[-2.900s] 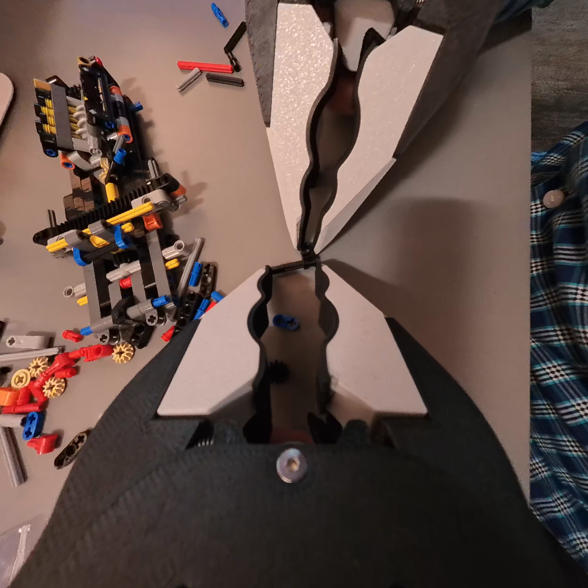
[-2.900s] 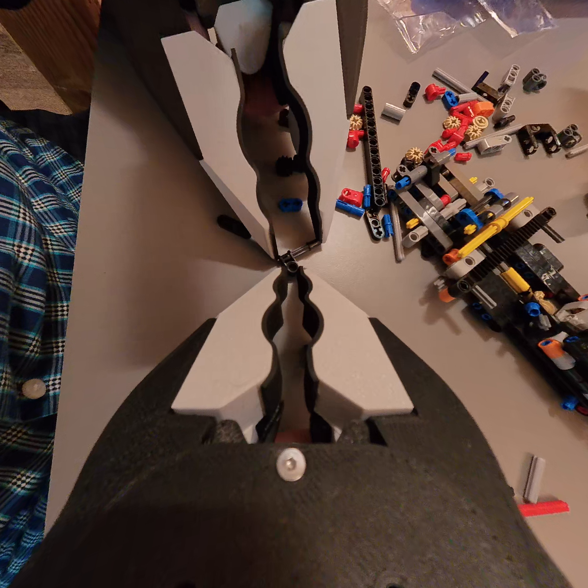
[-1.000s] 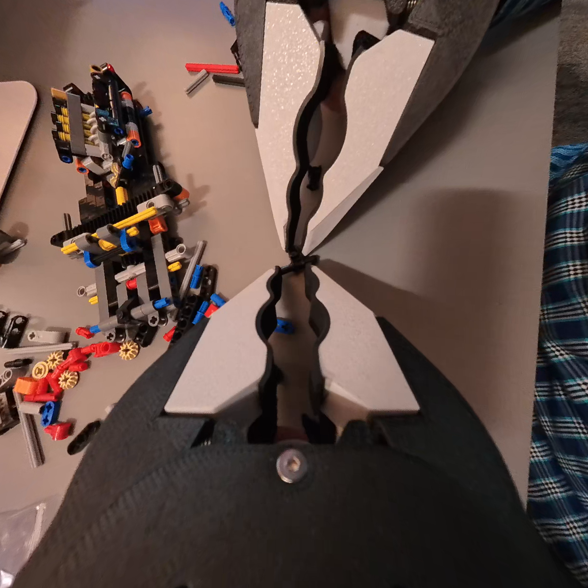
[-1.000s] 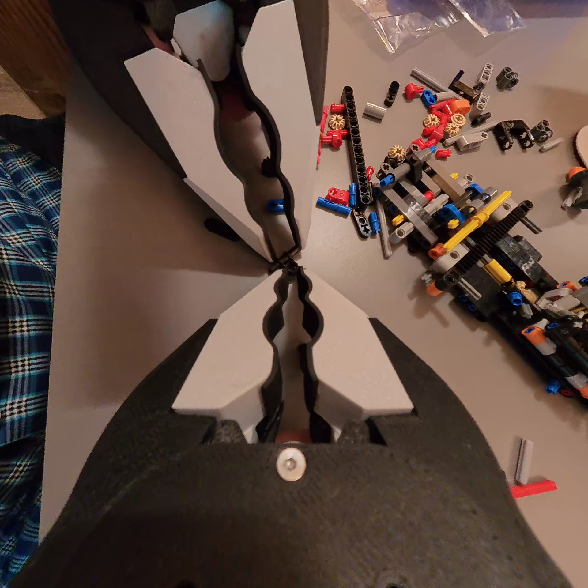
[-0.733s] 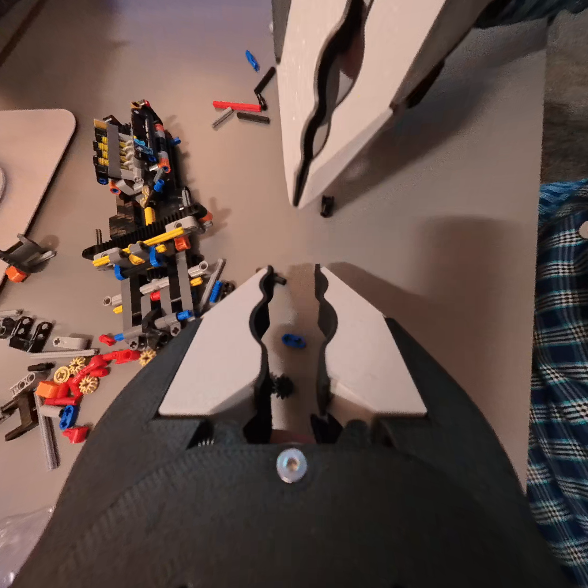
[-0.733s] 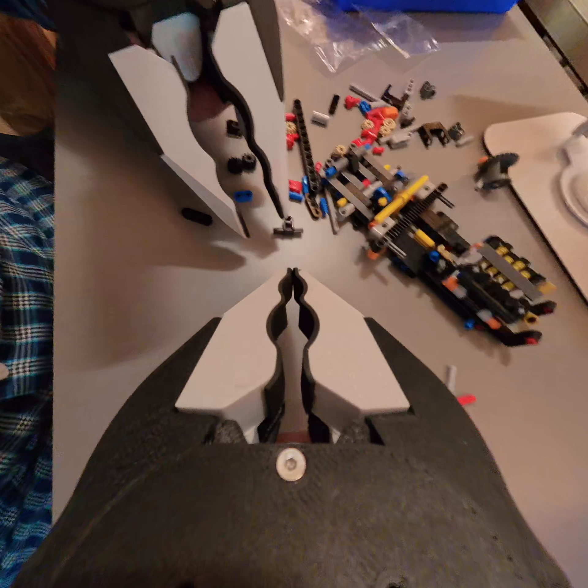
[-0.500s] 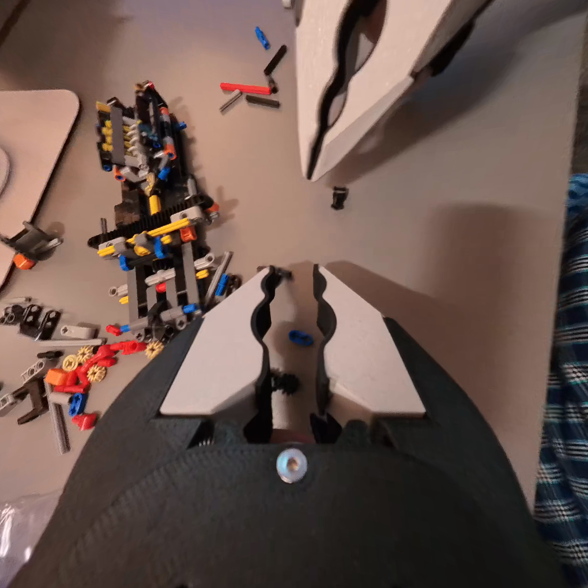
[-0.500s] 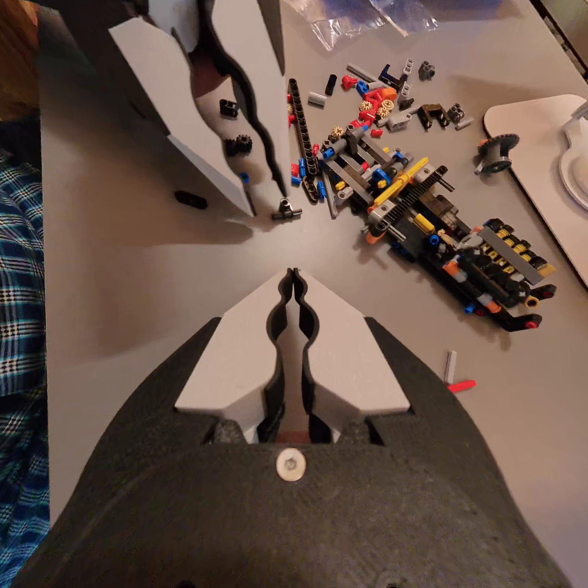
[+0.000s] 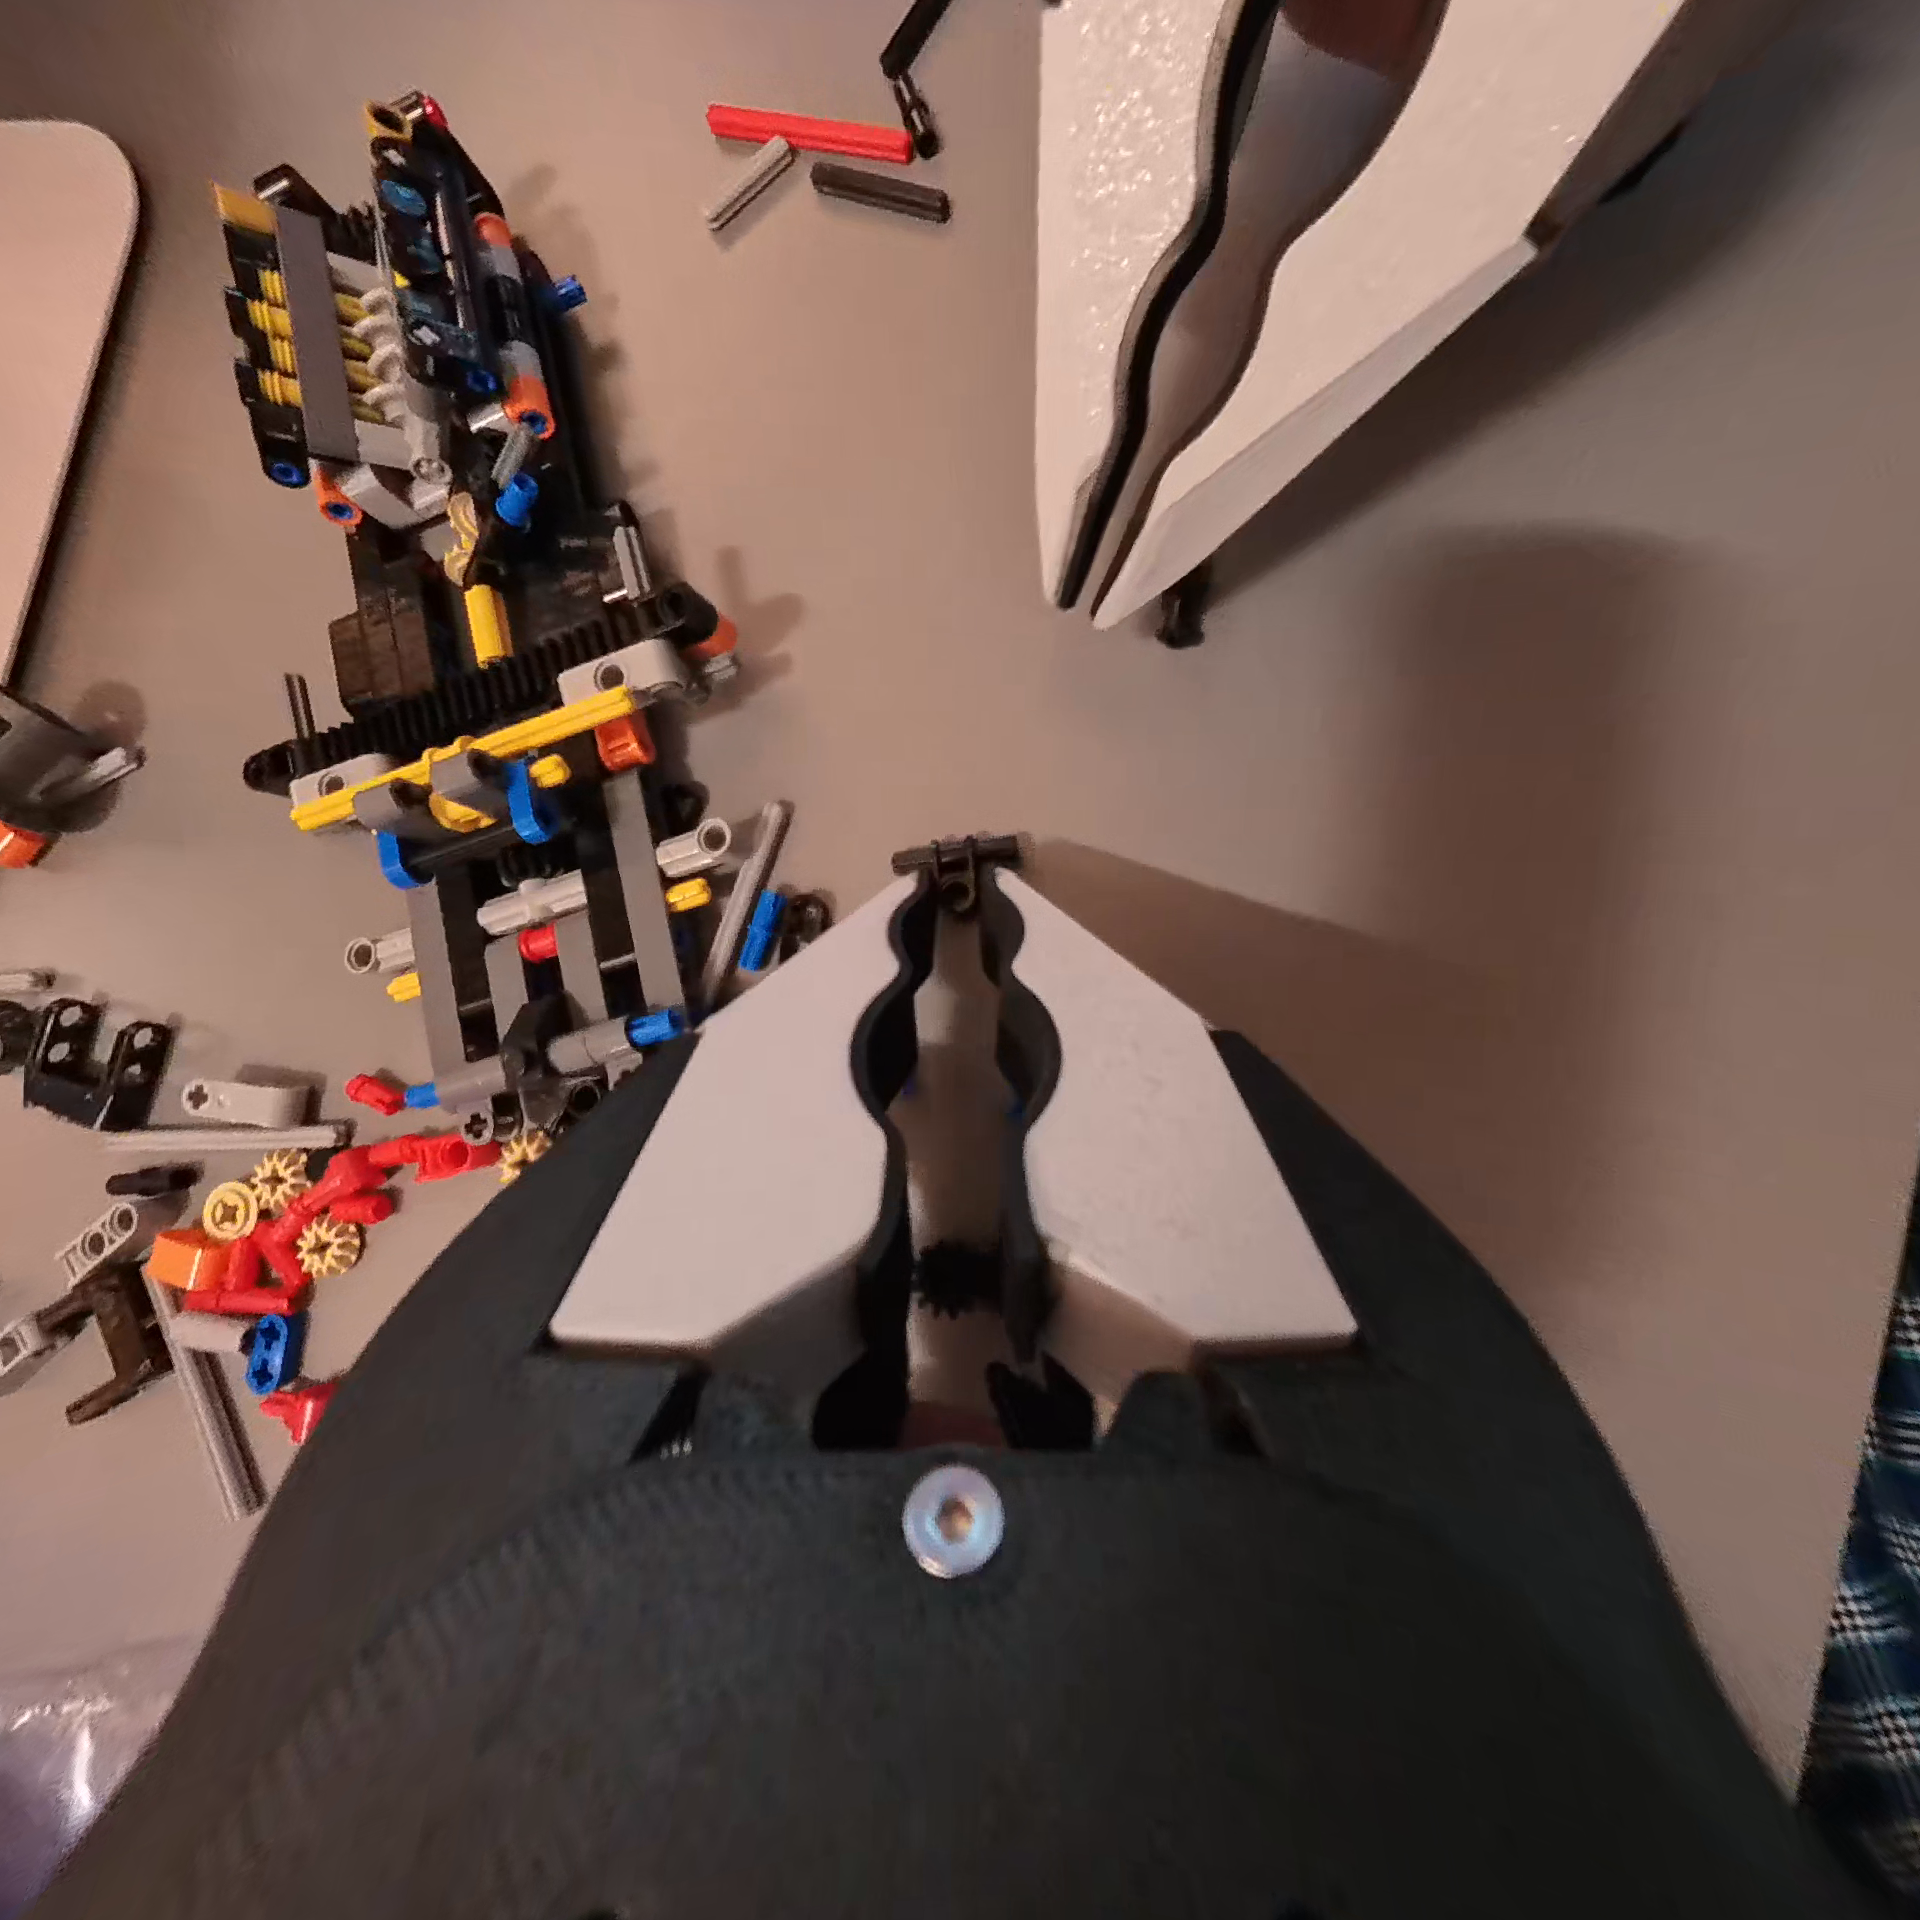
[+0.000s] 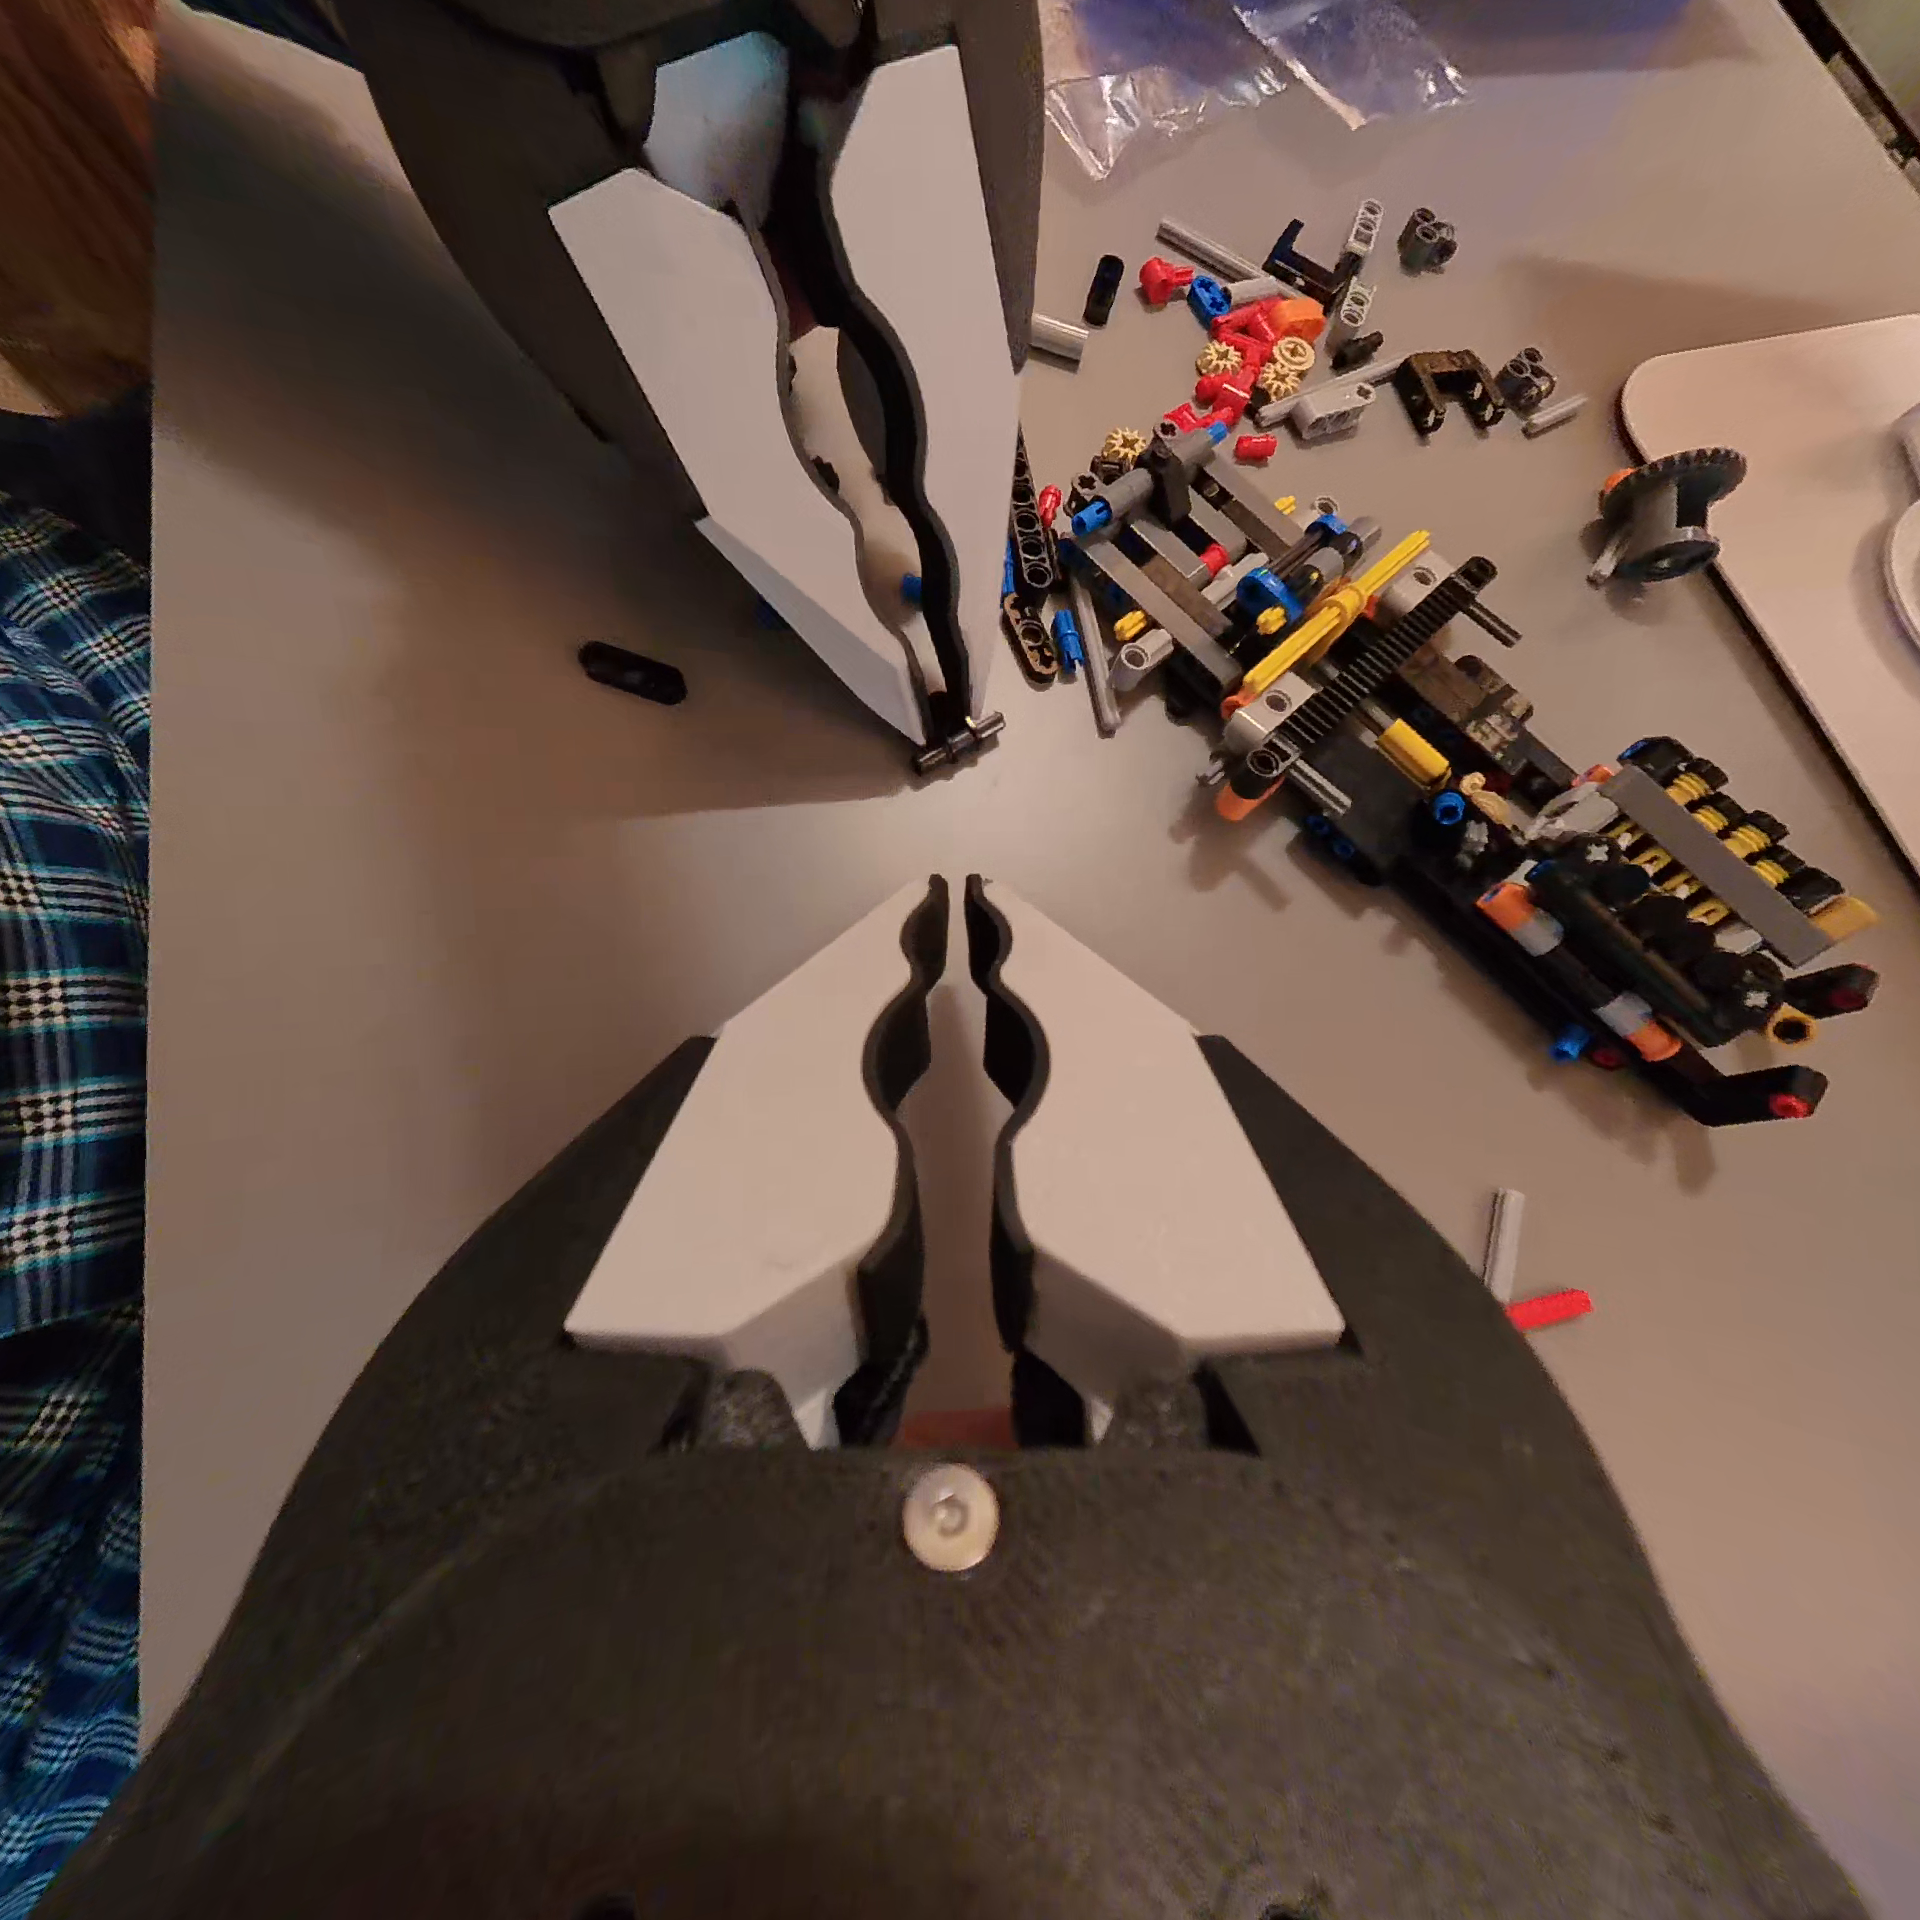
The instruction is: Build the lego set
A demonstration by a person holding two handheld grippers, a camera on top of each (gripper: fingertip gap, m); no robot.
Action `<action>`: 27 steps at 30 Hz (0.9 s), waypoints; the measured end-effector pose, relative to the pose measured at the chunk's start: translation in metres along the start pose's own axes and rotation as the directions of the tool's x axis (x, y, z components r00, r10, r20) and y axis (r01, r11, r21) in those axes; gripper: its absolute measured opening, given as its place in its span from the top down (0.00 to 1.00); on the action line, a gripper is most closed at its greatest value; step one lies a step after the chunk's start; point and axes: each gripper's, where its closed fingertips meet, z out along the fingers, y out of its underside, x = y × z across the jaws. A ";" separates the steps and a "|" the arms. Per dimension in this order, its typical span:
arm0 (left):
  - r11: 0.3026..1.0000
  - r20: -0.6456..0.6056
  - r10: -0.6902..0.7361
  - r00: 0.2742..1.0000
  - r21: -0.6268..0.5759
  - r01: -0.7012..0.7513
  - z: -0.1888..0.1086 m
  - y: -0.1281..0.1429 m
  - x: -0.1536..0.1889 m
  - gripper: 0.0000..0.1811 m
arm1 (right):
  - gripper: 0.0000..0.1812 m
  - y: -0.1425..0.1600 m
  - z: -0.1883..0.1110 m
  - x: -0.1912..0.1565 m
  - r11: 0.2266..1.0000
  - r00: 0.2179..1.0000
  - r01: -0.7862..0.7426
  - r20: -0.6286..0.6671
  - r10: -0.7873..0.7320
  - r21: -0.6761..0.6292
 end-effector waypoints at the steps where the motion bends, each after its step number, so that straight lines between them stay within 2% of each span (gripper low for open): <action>1: 1.000 0.000 0.006 1.000 0.000 -0.006 0.001 -0.001 0.000 0.97 | 0.99 0.000 -0.001 0.000 1.000 1.000 0.000 0.000 0.000 0.001; 8: 0.998 0.011 -0.031 0.999 0.059 0.030 0.002 -0.018 0.003 0.97 | 0.96 -0.001 -0.015 0.003 0.999 0.999 0.029 -0.041 -0.027 0.040; 12: 0.969 0.001 -0.170 0.985 0.179 0.167 0.005 -0.052 -0.007 0.97 | 0.92 0.000 -0.029 0.011 0.991 0.976 0.135 -0.174 -0.130 0.017; 15: 0.941 -0.032 -0.243 0.970 0.234 0.244 0.009 -0.074 -0.010 0.97 | 0.92 0.000 -0.039 0.020 0.973 0.922 0.231 -0.315 -0.227 -0.025; 19: 0.935 -0.072 -0.261 0.963 0.229 0.270 0.017 -0.088 -0.004 0.97 | 0.92 -0.001 -0.050 0.030 0.944 0.839 0.321 -0.439 -0.322 -0.078; 27: 0.929 -0.115 -0.283 0.952 0.216 0.302 0.024 -0.102 0.003 0.97 | 0.97 0.012 -0.050 0.038 0.919 0.784 0.363 -0.482 -0.392 -0.156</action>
